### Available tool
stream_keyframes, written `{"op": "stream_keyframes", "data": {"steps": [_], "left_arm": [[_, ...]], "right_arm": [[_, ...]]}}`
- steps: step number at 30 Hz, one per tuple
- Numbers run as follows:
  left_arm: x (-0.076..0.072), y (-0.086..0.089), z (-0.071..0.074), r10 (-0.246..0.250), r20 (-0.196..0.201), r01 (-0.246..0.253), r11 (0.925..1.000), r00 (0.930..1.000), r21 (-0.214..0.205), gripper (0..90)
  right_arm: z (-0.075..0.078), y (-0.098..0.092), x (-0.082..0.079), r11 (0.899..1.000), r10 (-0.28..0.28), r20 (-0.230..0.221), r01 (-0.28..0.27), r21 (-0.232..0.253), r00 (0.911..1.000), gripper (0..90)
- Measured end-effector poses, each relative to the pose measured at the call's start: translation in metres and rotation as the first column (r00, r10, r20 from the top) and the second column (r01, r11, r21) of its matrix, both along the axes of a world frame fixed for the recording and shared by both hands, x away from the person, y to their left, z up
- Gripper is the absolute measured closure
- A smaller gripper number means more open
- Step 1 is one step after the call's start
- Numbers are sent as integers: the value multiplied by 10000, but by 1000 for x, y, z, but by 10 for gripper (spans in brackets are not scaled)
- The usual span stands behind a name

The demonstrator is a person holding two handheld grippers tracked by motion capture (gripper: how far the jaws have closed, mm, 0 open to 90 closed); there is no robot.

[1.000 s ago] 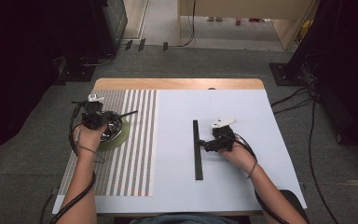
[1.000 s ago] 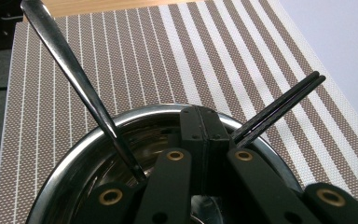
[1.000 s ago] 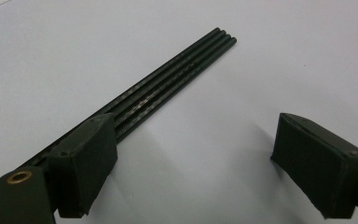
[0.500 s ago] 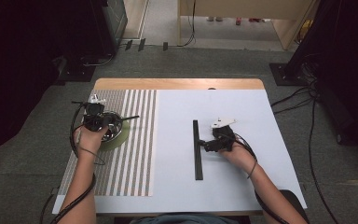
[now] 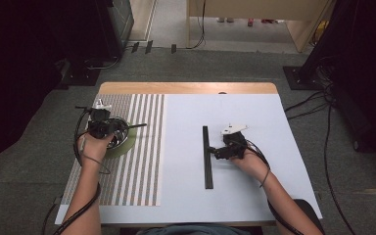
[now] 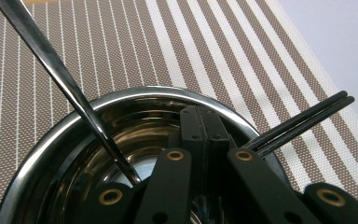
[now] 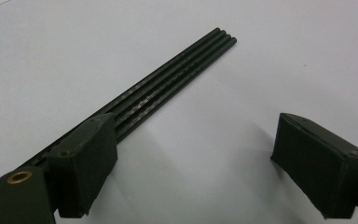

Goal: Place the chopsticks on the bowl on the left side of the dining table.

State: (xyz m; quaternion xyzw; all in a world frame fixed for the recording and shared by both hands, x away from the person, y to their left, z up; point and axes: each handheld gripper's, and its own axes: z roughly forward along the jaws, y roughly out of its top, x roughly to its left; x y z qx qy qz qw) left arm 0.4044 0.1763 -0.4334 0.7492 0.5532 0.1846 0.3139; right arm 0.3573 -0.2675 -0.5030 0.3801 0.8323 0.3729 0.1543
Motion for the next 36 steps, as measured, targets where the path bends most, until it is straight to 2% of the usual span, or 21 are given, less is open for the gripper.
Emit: {"op": "stream_keyframes", "data": {"steps": [8,15,19,26,31,36], "left_arm": [[-4,10,7,124,118,-120,9994,9999,-324,877],[-18,22,21,390,419,-365,9976,9984,-590,770],[-23,25,26,337,483,-303,9971,9983,-695,696],[-30,17,29,119,564,-86,9983,9983,-581,468],[-34,9,31,-126,626,176,9967,9980,-795,404],[-36,0,36,-260,620,306,9968,9977,-739,374]], "right_arm": [[0,0,0,10000,3,4,-3,-1,10000,136],[0,0,0,10000,3,3,-3,-1,10000,136],[0,0,0,10000,3,4,-3,-3,10000,136],[0,0,0,10000,0,6,0,1,10000,136],[0,0,0,10000,2,13,-2,-9,10000,136],[0,0,0,10000,4,16,-4,2,10000,136]]}}
